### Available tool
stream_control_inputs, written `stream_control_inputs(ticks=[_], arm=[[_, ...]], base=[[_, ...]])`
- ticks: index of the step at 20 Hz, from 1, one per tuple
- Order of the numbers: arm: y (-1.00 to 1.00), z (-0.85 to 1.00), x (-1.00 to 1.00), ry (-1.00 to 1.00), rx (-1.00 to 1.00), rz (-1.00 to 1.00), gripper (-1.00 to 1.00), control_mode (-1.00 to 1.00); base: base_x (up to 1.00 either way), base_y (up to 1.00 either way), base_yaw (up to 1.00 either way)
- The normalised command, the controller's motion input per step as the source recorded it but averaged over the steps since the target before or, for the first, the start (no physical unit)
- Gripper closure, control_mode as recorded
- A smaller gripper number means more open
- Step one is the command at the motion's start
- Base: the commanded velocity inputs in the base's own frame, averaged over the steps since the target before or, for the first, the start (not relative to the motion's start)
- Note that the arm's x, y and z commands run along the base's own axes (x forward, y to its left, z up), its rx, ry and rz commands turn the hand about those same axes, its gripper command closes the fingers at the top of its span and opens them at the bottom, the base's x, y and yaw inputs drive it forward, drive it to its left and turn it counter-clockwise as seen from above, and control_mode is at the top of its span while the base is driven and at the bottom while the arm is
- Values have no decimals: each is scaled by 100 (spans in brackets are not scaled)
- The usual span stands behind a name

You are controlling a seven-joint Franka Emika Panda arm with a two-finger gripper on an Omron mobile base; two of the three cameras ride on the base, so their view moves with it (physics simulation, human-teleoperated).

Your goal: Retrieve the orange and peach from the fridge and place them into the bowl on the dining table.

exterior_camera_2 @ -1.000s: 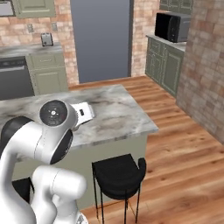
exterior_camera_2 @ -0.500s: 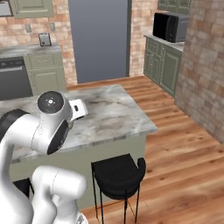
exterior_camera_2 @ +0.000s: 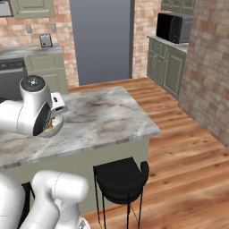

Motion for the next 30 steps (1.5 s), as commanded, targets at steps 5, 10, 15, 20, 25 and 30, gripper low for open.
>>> stream_control_inputs(ticks=[5, 10, 15, 20, 25, 30], arm=[[81, -37, 51, 8, 8, 14, 100, -100], [68, -33, 64, 9, 7, 9, 100, -100], [50, -22, 55, 12, -1, 0, 100, -100], [41, -11, 47, 15, -7, -2, 100, -100], [21, -11, 40, 7, -6, -4, 100, -100], [1, -19, 35, 1, -5, -6, 100, -100]], base=[[0, 0, 0], [0, 0, 0], [0, 0, 0], [0, 0, 0], [0, 0, 0], [0, 0, 0]])
